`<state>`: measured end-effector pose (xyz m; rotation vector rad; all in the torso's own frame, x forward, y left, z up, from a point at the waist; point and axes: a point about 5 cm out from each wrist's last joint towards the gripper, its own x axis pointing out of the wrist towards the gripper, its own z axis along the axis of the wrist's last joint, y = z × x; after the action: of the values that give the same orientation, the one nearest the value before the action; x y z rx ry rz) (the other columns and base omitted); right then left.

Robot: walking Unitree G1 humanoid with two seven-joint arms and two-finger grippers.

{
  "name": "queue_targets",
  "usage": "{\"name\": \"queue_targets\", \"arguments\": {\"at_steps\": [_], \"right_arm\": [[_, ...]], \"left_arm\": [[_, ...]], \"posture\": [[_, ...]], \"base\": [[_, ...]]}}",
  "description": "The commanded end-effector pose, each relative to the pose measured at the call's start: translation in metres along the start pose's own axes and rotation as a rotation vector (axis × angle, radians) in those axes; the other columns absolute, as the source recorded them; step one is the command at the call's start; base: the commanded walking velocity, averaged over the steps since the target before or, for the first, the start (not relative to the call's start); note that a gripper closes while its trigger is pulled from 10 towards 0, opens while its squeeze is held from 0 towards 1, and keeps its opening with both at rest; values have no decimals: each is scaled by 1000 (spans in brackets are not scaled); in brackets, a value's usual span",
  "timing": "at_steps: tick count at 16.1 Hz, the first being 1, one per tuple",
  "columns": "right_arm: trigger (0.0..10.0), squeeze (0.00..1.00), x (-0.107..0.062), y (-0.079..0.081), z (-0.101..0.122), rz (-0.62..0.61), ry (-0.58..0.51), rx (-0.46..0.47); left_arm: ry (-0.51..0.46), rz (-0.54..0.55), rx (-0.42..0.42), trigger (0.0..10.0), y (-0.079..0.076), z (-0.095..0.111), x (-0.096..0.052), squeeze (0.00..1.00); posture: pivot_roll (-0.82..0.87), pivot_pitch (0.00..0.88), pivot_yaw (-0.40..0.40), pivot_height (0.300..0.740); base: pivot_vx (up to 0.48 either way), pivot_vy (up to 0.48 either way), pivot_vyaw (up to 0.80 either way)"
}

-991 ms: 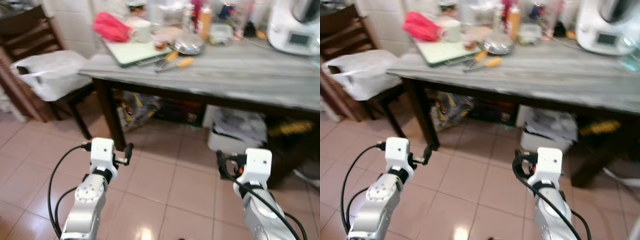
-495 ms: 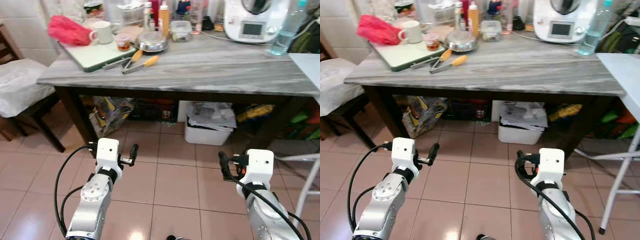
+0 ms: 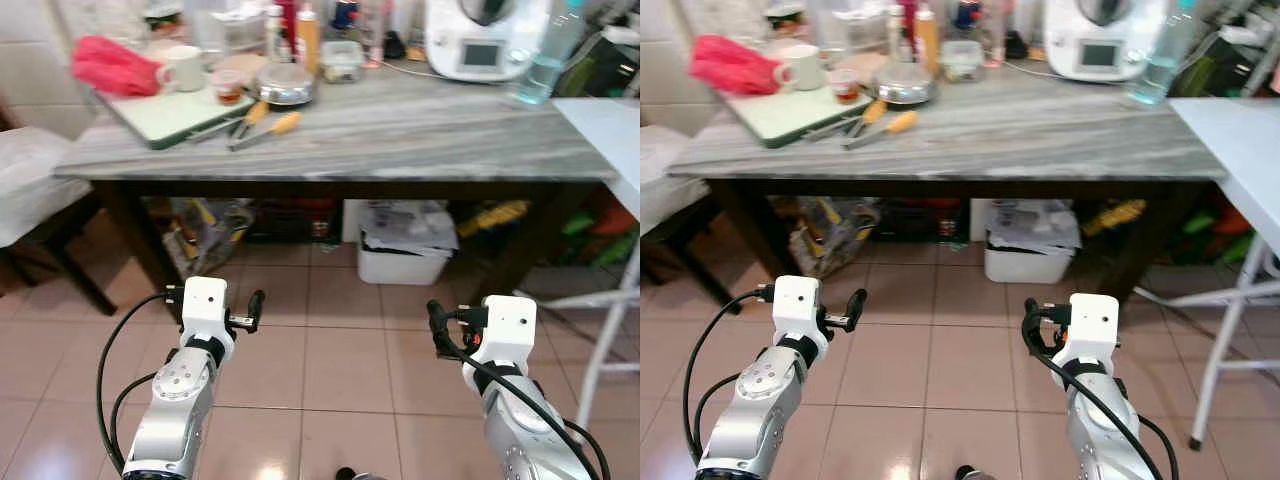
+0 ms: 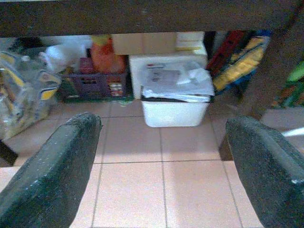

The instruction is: Setting the table

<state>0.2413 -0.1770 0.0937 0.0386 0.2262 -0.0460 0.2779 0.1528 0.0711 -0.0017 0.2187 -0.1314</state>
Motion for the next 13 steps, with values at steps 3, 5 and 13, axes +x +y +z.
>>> {"name": "queue_targets", "arguments": {"at_steps": [3,5,13], "right_arm": [[10000,0,0,-3,0,-14,-3,5],[10000,0,0,-3,1,-9,-11,6],[10000,0,-4,-14,28,-71,-119,-150]], "left_arm": [[-44,0,38,10000,2,7,2,0],[-48,21,29,10000,4,9,3,0],[-194,150,8,10000,22,37,-7,0]], "posture": [[-110,56,44,740],[-111,54,43,740],[-114,50,26,740]], "base": [[0,0,-781],[0,0,-622],[0,0,0]]}}
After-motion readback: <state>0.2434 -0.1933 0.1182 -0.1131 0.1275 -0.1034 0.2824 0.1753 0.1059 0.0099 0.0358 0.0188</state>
